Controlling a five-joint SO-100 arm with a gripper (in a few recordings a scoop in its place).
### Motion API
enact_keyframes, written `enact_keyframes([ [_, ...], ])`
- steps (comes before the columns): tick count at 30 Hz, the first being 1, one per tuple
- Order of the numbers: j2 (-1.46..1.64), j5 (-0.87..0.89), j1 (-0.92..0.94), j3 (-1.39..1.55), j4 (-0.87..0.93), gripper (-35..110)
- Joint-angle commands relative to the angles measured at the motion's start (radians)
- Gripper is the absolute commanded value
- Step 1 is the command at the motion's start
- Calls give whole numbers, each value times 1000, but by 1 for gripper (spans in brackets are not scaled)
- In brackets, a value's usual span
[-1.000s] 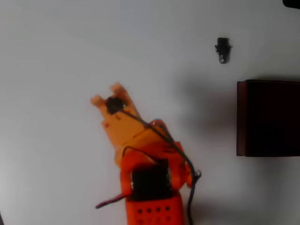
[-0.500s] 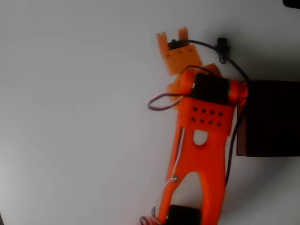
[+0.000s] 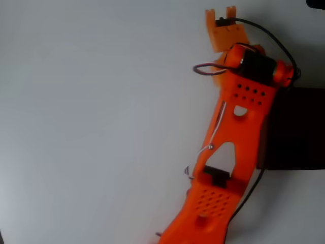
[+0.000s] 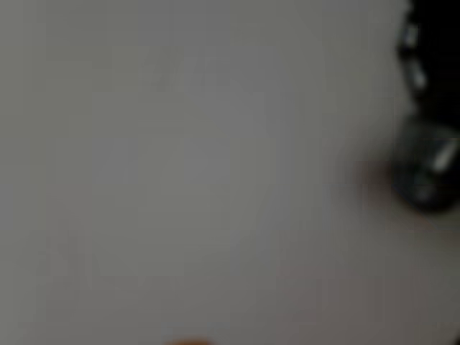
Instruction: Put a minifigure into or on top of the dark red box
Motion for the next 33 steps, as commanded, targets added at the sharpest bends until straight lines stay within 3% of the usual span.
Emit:
enact_keyframes([
  [1, -12, 32, 61, -110, 17, 25],
  [8, -118, 58, 87, -262, 17, 26],
  [20, -172, 192, 26, -278, -20, 27],
  [33, -224, 186, 28, -265, -120, 26],
])
